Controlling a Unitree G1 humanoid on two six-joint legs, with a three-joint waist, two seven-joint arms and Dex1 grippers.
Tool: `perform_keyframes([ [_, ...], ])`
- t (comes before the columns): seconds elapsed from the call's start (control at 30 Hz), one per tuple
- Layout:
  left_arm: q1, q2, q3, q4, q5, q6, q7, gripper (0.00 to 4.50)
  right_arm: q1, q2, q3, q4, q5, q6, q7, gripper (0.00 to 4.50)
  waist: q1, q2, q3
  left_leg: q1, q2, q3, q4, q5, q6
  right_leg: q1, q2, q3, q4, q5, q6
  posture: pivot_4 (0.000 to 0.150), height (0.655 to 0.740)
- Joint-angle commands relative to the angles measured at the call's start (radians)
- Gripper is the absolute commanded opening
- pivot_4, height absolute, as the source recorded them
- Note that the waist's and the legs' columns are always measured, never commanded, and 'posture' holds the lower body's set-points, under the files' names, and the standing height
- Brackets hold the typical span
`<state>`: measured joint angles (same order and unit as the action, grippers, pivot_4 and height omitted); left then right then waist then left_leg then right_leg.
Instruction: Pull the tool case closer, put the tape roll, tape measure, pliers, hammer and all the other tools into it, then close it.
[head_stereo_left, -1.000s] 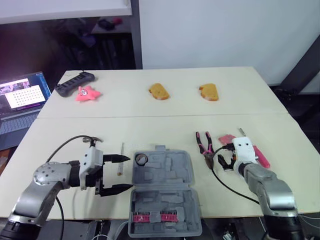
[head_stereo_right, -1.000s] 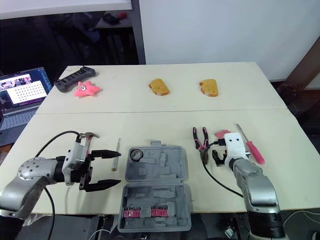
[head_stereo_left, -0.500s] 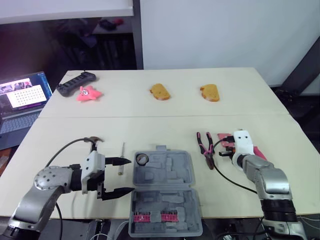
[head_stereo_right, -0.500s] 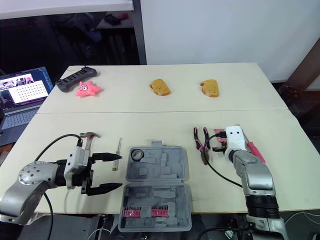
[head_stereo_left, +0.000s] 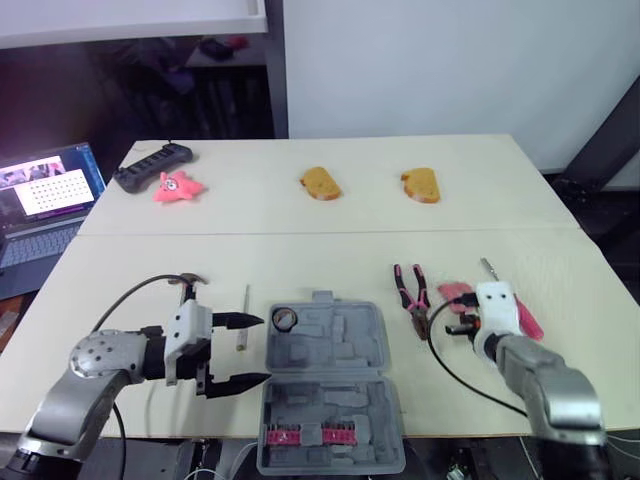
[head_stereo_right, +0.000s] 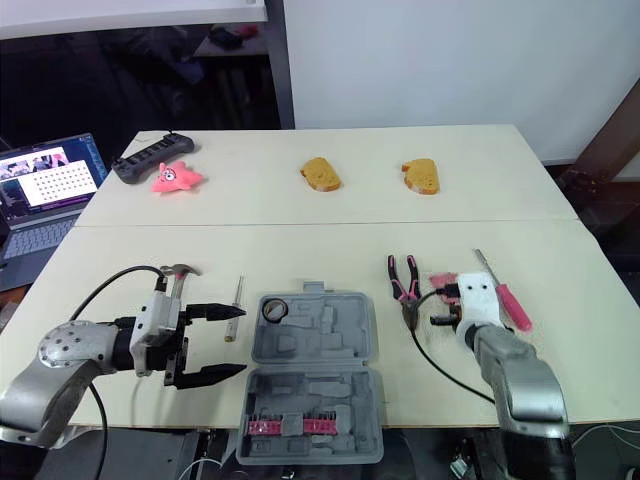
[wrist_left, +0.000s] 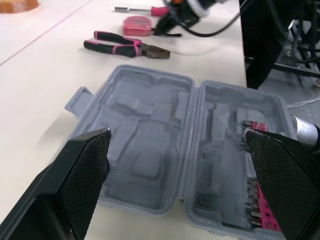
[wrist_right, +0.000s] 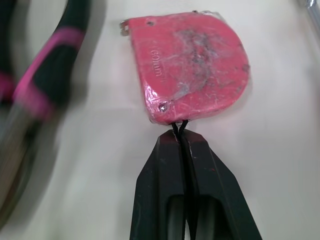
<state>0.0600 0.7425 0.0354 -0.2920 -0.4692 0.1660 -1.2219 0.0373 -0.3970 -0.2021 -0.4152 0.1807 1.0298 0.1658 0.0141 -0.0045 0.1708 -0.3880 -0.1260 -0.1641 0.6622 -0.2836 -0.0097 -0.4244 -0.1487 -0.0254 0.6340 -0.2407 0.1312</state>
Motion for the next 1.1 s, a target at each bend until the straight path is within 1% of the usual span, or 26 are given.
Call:
perform_keyframes([
  [0.03, -0.015, 0.003, -0.006, 0.006, 0.001, -0.02, -0.012, 4.5, 0.112, 0.025, -0.001, -0.188, 0.029, 0.06, 0.009, 0.03, -0.001, 0.0, 0.0, 0.0, 0.0, 0.0, 0.0, 0.0, 0.0, 0.0, 0.0, 0.0, 0.0, 0.0, 0.0, 0.15, 0.7219],
  [0.17, -0.042, -0.001, -0.022, 0.037, 0.001, -0.024, -0.026, 4.5, 0.347, 0.064, 0.035, -0.439, 0.057, 0.142, 0.003, 0.03, 0.0, 0.002, 0.0, 0.0, 0.0, 0.0, 0.0, 0.0, 0.0, -0.001, 0.0, 0.0, 0.0, 0.0, 0.0, 0.15, 0.7219],
  [0.27, -0.056, -0.002, -0.033, 0.058, 0.001, -0.03, -0.047, 4.5, 0.474, 0.104, 0.071, -0.562, 0.07, 0.184, -0.015, 0.03, 0.002, 0.002, 0.0, 0.0, 0.001, 0.0, -0.001, 0.0, 0.0, -0.001, 0.001, 0.0, 0.0, 0.0, 0.0, 0.15, 0.7219],
  [0.3, -0.064, -0.002, -0.037, 0.069, 0.004, -0.034, -0.054, 4.5, 0.525, 0.119, 0.082, -0.598, 0.074, 0.194, -0.023, 0.03, 0.016, 0.001, 0.0, 0.0, 0.001, -0.001, -0.001, 0.0, 0.0, -0.001, 0.001, -0.001, 0.0, 0.0, 0.0, 0.15, 0.7219],
  [0.37, -0.078, -0.003, -0.047, 0.086, 0.004, -0.037, -0.069, 4.5, 0.622, 0.14, 0.091, -0.63, 0.084, 0.181, -0.044, 0.03, 0.035, 0.002, -0.001, -0.001, 0.001, -0.005, -0.004, 0.0, 0.0, -0.001, 0.001, -0.004, -0.001, -0.002, 0.0, 0.15, 0.7219],
  [0.4, -0.085, -0.004, -0.051, 0.094, 0.003, -0.039, -0.075, 4.5, 0.654, 0.15, 0.093, -0.632, 0.09, 0.165, -0.052, 0.03, 0.036, 0.002, -0.001, 0.0, 0.0, -0.006, -0.008, 0.0, -0.001, -0.001, 0.001, -0.004, -0.002, -0.004, 0.001, 0.15, 0.7219],
  [0.5, -0.098, -0.007, -0.062, 0.111, 0.006, -0.046, -0.086, 4.5, 0.695, 0.162, 0.106, -0.632, 0.099, 0.13, -0.069, 0.03, 0.02, 0.002, -0.001, 0.0, -0.001, -0.003, -0.01, 0.001, -0.001, -0.002, -0.001, -0.001, -0.003, -0.004, 0.001, 0.15, 0.7219],
  [0.6, -0.112, -0.011, -0.071, 0.124, 0.008, -0.049, -0.098, 4.5, 0.708, 0.179, 0.107, -0.632, 0.108, 0.123, -0.085, 0.03, 0.013, 0.002, -0.002, 0.003, -0.001, 0.0, -0.01, 0.001, -0.002, -0.001, 0.0, 0.003, -0.004, -0.003, 0.001, 0.15, 0.7219],
  [0.7, -0.123, -0.015, -0.075, 0.136, 0.012, -0.055, -0.103, 4.5, 0.698, 0.195, 0.088, -0.632, 0.114, 0.12, -0.096, 0.95, 0.017, 0.002, -0.001, 0.011, 0.002, 0.0, -0.011, 0.002, -0.003, 0.005, 0.002, 0.003, -0.003, -0.003, 0.0, 0.15, 0.7219],
  [0.73, -0.127, -0.017, -0.076, 0.139, 0.014, -0.056, -0.103, 4.5, 0.692, 0.198, 0.082, -0.632, 0.117, 0.121, -0.096, 1.45, 0.018, 0.002, -0.001, 0.014, 0.002, 0.0, -0.012, 0.002, -0.003, 0.008, 0.002, 0.003, -0.003, -0.005, 0.001, 0.15, 0.7219],
  [0.8, -0.131, -0.017, -0.077, 0.144, 0.015, -0.059, -0.103, 4.5, 0.683, 0.192, 0.064, -0.632, 0.125, 0.125, -0.088, 2.56, 0.02, 0.002, -0.001, 0.014, 0.003, 0.0, -0.013, 0.002, -0.003, 0.009, 0.004, 0.004, -0.003, -0.007, 0.002, 0.15, 0.7219],
  [0.83, -0.131, -0.018, -0.077, 0.145, 0.017, -0.061, -0.103, 4.5, 0.679, 0.183, 0.051, -0.632, 0.13, 0.124, -0.08, 2.9, 0.021, 0.002, -0.001, 0.014, 0.003, 0.0, -0.013, 0.002, -0.003, 0.009, 0.004, 0.005, -0.003, -0.007, 0.002, 0.15, 0.7219],
  [0.87, -0.131, -0.018, -0.077, 0.146, 0.018, -0.062, -0.103, 4.5, 0.677, 0.177, 0.042, -0.632, 0.135, 0.123, -0.074, 3.49, 0.022, 0.002, -0.001, 0.014, 0.003, 0.0, -0.013, 0.002, -0.003, 0.008, 0.005, 0.006, -0.003, -0.005, 0.001, 0.15, 0.7219],
  [0.9, -0.133, -0.018, -0.077, 0.149, 0.019, -0.063, -0.104, 4.5, 0.672, 0.167, 0.03, -0.632, 0.142, 0.123, -0.067, 3.9, 0.023, 0.002, -0.001, 0.014, 0.003, 0.0, -0.013, 0.002, -0.003, 0.008, 0.005, 0.007, -0.003, -0.004, 0.001, 0.15, 0.7219],
  [0.93, -0.131, -0.019, -0.076, 0.15, 0.021, -0.065, -0.103, 4.5, 0.67, 0.138, 0.006, -0.632, 0.157, 0.118, -0.041, 4.49, 0.023, 0.002, -0.001, 0.014, 0.003, 0.001, -0.013, 0.002, -0.003, 0.008, 0.005, 0.007, -0.003, -0.004, 0.001, 0.15, 0.7219],
  [0.97, -0.13, -0.019, -0.076, 0.151, 0.021, -0.066, -0.103, 4.5, 0.668, 0.116, -0.01, -0.632, 0.17, 0.115, -0.022, 4.49, 0.022, 0.002, -0.001, 0.014, 0.003, 0.001, -0.013, 0.002, -0.003, 0.008, 0.005, 0.007, -0.003, -0.004, 0.001, 0.15, 0.7219],
  [1.03, -0.123, -0.019, -0.074, 0.146, 0.022, -0.068, -0.1, 4.5, 0.67, 0.033, -0.052, -0.632, 0.22, 0.091, 0.035, 4.49, 0.023, 0.002, -0.001, 0.014, 0.003, 0.002, -0.013, 0.002, -0.003, 0.008, 0.005, 0.009, -0.003, -0.004, 0.001, 0.15, 0.7219],
  [1.1, -0.119, -0.019, -0.072, 0.142, 0.023, -0.07, -0.096, 4.5, 0.671, -0.069, -0.12, -0.632, 0.29, 0.05, 0.115, 4.49, 0.023, 0.002, -0.001, 0.014, 0.003, 0.003, -0.013, 0.001, -0.003, 0.008, 0.005, 0.01, -0.004, -0.004, 0.001, 0.15, 0.7219],
])
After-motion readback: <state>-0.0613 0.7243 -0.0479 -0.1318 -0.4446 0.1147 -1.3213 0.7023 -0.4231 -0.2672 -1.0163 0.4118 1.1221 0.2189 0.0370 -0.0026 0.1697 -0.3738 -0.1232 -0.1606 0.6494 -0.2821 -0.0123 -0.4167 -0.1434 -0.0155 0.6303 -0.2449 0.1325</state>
